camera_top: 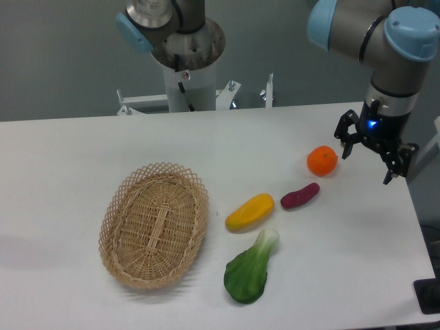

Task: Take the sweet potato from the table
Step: 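Move the open gripper over the purple sweet potato and lower it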

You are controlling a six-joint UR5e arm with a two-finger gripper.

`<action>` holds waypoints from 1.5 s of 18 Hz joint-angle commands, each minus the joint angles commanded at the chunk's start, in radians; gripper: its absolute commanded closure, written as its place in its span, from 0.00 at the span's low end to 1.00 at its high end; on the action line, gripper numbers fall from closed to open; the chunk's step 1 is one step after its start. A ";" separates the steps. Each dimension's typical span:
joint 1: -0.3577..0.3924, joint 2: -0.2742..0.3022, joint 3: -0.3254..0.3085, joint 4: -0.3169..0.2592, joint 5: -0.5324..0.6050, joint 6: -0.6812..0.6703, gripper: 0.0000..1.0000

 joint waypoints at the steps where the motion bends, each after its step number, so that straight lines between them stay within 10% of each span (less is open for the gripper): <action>1: -0.006 -0.002 -0.005 0.000 0.002 -0.002 0.00; 16: -0.020 -0.009 -0.069 0.078 0.008 -0.043 0.00; 22: -0.054 -0.029 -0.205 0.265 0.054 -0.045 0.00; 27: -0.075 -0.084 -0.233 0.278 0.081 -0.032 0.00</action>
